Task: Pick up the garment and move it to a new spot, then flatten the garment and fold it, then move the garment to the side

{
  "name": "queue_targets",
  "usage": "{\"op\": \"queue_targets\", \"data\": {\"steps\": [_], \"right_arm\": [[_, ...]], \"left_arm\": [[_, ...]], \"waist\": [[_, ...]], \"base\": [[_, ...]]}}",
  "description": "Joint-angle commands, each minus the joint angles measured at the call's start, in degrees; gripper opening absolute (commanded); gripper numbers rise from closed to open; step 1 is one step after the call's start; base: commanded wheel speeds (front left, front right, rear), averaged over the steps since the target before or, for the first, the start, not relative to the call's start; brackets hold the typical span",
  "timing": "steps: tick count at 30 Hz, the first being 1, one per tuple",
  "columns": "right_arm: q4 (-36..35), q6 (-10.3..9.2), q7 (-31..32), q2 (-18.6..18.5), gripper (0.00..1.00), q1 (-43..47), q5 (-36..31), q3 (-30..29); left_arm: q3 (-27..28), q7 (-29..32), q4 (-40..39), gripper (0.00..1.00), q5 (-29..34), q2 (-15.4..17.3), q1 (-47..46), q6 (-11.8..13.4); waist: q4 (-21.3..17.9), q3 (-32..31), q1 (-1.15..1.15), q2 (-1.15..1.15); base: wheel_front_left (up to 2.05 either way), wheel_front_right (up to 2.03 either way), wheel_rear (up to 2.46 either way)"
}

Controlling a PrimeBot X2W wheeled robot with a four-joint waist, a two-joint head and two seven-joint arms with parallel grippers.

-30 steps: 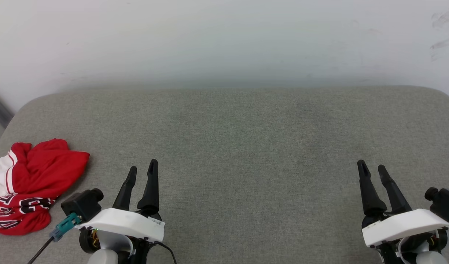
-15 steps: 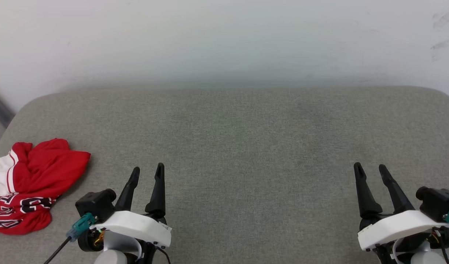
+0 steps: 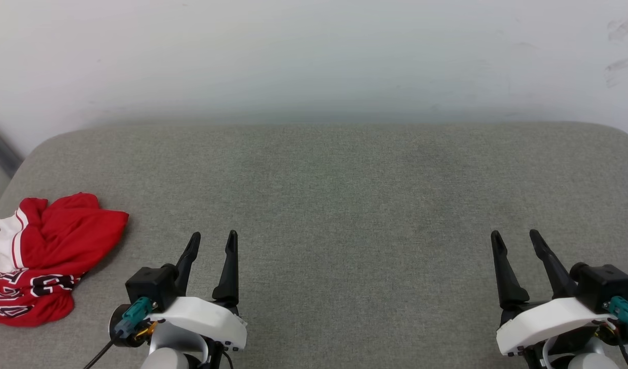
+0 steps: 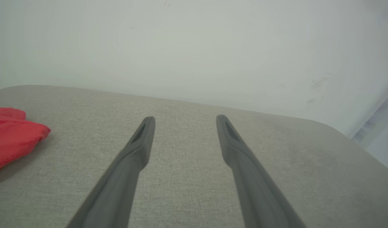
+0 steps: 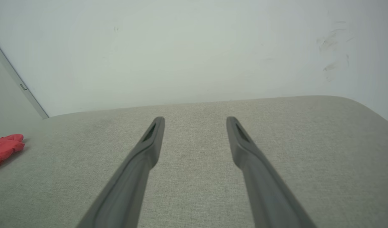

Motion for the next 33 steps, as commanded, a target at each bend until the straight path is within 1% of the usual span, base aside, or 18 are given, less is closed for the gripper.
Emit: {"op": "queue_targets", "data": {"steps": [1, 10, 23, 33], "right_arm": [[-0.64, -0.01, -0.33, 0.13, 1.0, -0.13, -1.13, -0.02], [-0.55, -0.01, -0.86, 0.45, 1.0, 0.25, -5.65, -0.56], [-0.09, -0.02, -2.08, 0.7, 1.0, 0.39, -10.33, -1.08], [0.34, -0.03, -3.17, 0.73, 1.0, 0.33, -11.33, -1.56]], "left_arm": [[-0.14, -0.52, -0.18, 1.0, 1.11, 0.37, -0.81, 0.3], [-1.02, -1.58, 0.71, 1.0, 5.74, 0.51, -1.11, 1.03], [-1.69, -3.06, 1.64, 1.0, 10.95, 0.49, -1.08, 1.74], [-2.2, -4.14, 2.23, 1.0, 13.75, 0.2, -1.34, 2.01]], "waist": [[0.01, 0.0, 0.0, 0.0], [0.07, -0.08, 0.0, 0.0], [0.29, -0.2, 0.0, 0.0], [0.43, -0.04, 0.0, 0.0]], "base": [[0.0, 0.0, 0.0], [0.0, 0.0, 0.0], [0.0, 0.0, 0.0], [0.0, 0.0, 0.0]]}}
